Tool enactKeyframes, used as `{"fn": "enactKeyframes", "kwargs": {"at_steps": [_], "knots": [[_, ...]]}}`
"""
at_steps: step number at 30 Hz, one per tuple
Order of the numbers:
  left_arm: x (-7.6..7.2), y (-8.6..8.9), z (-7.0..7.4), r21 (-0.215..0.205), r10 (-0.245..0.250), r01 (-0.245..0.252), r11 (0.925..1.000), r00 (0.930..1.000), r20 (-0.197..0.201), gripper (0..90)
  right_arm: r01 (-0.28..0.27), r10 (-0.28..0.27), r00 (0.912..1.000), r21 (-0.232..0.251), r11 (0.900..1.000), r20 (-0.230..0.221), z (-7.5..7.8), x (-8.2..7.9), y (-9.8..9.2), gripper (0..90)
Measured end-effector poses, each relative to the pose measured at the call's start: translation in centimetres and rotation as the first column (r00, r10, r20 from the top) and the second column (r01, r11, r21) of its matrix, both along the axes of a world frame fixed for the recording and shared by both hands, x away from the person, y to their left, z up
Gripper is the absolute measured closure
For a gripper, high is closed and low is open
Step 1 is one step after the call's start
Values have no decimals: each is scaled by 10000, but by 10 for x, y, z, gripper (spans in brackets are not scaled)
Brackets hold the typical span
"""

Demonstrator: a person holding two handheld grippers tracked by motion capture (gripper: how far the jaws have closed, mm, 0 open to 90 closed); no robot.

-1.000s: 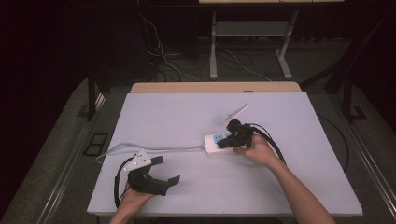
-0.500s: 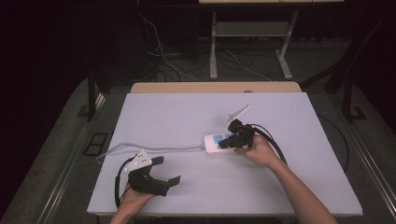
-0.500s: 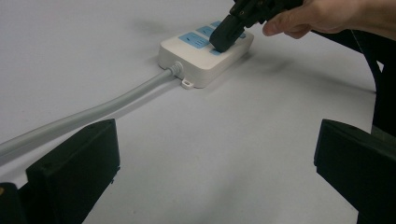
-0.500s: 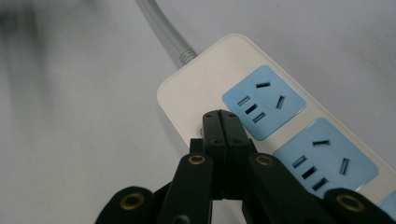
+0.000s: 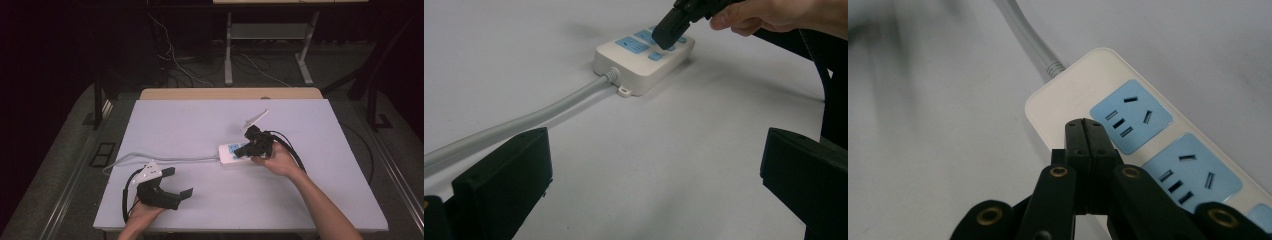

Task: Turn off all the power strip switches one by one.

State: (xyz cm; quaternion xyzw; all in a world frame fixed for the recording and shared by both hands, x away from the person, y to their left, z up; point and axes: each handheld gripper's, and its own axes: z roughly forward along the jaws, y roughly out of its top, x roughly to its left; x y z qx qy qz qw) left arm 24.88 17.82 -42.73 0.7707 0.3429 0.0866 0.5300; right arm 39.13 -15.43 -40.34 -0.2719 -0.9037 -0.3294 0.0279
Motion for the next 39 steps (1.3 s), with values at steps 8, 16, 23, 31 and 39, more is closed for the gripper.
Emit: {"fn": "enactKeyframes", "kwargs": {"at_steps": [8,16,23,31,39], "knots": [[-1,-1,1,-13,-19,19,10000,10000,26,0,155,-161,9997,291,9995,205,12,-3,-11,900],[-2,-2,1,-60,-5,5,10000,10000,2,0,478,-498,9976,420,9980,474,28,-14,-28,894],[-2,0,1,-197,180,-179,9996,9998,32,0,1178,-1207,9884,369,9924,918,35,-27,-46,566],[-1,2,0,-229,286,-286,9993,9996,-15,0,2180,-2230,9668,526,9745,1250,43,-42,-75,235],[-1,1,0,-217,329,-331,9992,9994,-61,0,3023,-3120,9421,914,9488,1228,48,-60,-105,3]]}}
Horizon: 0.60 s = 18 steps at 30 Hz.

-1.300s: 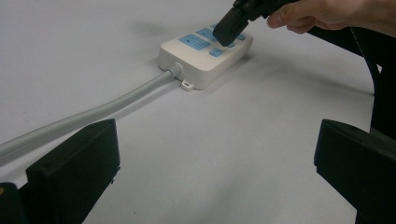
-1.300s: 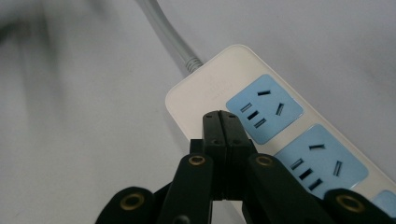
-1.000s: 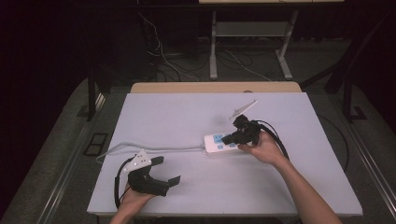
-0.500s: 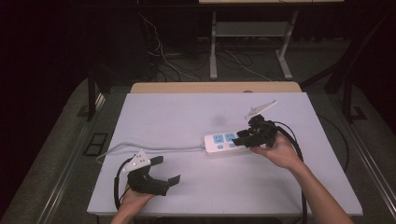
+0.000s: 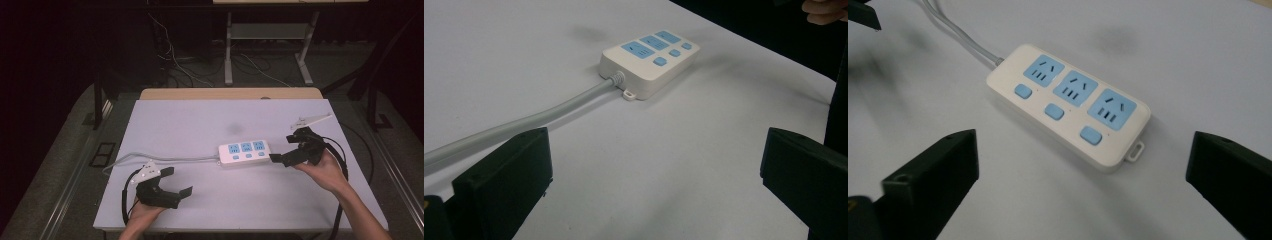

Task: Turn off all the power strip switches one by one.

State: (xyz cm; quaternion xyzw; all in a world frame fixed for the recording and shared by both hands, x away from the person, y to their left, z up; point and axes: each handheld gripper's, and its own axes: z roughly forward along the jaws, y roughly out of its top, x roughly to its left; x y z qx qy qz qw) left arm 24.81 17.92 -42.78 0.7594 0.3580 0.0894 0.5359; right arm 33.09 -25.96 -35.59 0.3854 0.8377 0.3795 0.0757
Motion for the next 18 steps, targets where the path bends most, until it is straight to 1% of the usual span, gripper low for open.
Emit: {"fn": "enactKeyframes", "kwargs": {"at_steps": [4,8,13,15,18], "knots": [[0,0,0,55,-18,18,10000,10000,1,0,301,-300,9995,257,9992,-72,-4,-11,-15,3],[0,0,0,69,-29,29,10000,10000,-12,0,526,-518,9985,471,9975,-182,-12,-21,-27,3],[0,0,0,80,-23,23,10000,10000,-11,0,751,-720,9965,770,9942,-433,-25,-32,-39,3],[0,0,0,80,-17,17,10000,10000,-11,0,858,-823,9956,830,9928,-446,-30,-37,-43,3],[0,0,0,76,-18,18,10000,10000,-14,0,1012,-967,9942,1082,9890,-464,-36,-45,-48,4]]}}
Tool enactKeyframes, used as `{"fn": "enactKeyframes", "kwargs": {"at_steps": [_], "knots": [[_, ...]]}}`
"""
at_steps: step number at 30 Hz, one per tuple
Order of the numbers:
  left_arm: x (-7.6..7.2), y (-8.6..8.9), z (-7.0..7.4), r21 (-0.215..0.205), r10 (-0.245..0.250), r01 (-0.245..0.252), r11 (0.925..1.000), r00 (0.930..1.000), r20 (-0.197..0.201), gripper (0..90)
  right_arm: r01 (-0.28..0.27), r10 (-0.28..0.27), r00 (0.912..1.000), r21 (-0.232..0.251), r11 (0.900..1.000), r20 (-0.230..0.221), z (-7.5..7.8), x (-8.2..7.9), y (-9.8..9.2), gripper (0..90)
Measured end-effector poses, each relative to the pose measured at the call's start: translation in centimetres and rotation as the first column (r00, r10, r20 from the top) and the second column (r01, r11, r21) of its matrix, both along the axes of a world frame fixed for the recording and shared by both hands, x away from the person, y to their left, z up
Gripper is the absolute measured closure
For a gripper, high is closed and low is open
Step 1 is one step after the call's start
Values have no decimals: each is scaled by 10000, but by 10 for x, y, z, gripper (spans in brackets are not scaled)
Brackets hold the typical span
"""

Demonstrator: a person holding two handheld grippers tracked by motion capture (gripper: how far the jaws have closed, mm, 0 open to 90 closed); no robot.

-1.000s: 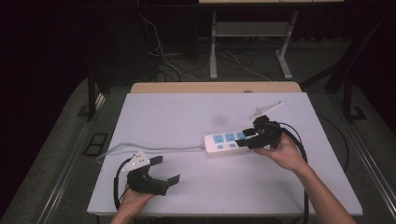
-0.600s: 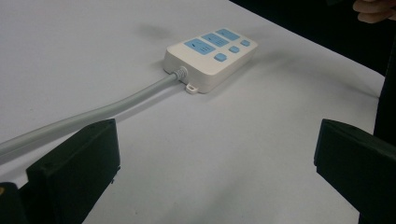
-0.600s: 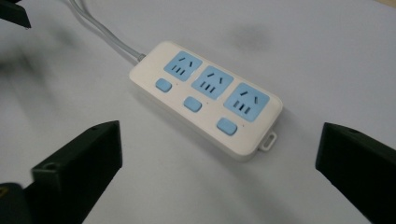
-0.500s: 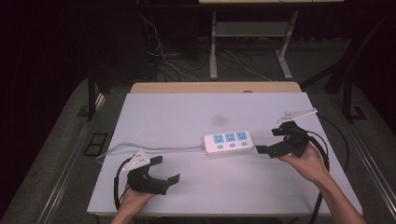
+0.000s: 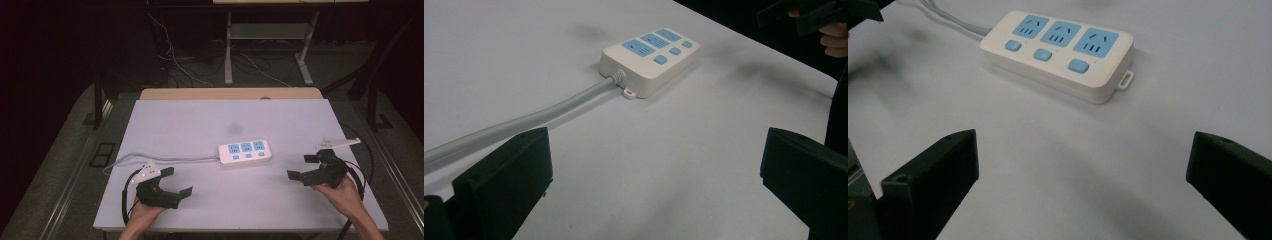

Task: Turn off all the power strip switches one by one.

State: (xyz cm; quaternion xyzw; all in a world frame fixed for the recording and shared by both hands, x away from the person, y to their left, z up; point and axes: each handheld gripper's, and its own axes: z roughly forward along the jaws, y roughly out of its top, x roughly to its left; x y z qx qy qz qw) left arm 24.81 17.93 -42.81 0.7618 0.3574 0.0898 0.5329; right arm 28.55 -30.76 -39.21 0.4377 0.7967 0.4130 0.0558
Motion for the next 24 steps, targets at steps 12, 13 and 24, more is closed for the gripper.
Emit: {"fn": "enactKeyframes", "kwargs": {"at_steps": [12,13,24], "knots": [[-1,0,0,-2,1,-1,10000,10000,-5,0,88,-92,9999,333,9994,119,-20,-27,-5,4],[-1,0,0,5,-14,14,10000,10000,-4,0,87,-92,9999,367,9993,145,-22,-29,-5,4],[0,0,0,66,-24,24,10000,10000,-16,0,1,-8,9999,424,9991,167,-42,-46,0,4]]}}
